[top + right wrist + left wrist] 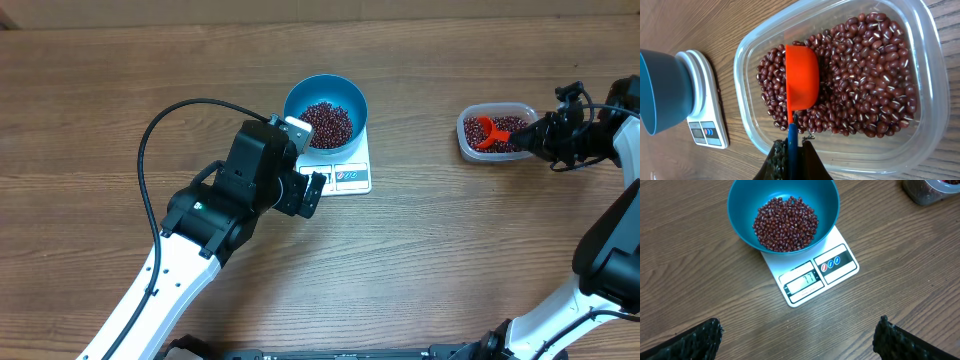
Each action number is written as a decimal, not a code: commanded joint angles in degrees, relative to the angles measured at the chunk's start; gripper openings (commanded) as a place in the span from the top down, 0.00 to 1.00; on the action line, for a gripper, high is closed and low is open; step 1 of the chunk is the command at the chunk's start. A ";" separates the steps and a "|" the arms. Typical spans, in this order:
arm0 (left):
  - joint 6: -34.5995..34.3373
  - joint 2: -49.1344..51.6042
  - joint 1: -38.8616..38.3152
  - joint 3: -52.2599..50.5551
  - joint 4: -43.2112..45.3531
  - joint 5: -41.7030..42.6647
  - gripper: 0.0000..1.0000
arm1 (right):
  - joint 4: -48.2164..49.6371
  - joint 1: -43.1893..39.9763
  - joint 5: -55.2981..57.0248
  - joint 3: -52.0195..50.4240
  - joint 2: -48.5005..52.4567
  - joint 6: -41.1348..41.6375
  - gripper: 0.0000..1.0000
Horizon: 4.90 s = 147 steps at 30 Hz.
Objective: Scoop item into bowl and weigh 150g on scale
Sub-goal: 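Drag the red scoop through the beans with the right gripper to fill it, then lift the filled scoop with the right gripper over the blue bowl, then tip the scoop with the right gripper to pour beans into the bowl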
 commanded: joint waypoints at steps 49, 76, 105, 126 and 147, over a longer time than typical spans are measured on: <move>0.26 0.24 0.22 -0.44 0.02 0.81 0.01 | -8.33 -8.37 -27.23 -0.59 1.81 -7.80 0.96; 0.26 0.24 0.22 -0.44 0.02 0.81 0.00 | -8.04 8.87 -33.88 2.03 -4.15 -7.34 0.96; 0.26 0.24 0.22 -0.44 0.02 0.81 0.00 | 18.88 29.40 -18.56 3.21 -4.15 -1.97 0.96; 0.26 0.24 0.22 -0.44 0.02 0.81 0.01 | 21.35 35.26 -14.64 3.21 -4.55 -28.52 0.96; 0.26 0.24 0.22 -0.44 0.02 0.81 0.00 | 21.49 35.26 -6.51 3.21 -4.74 -64.00 0.96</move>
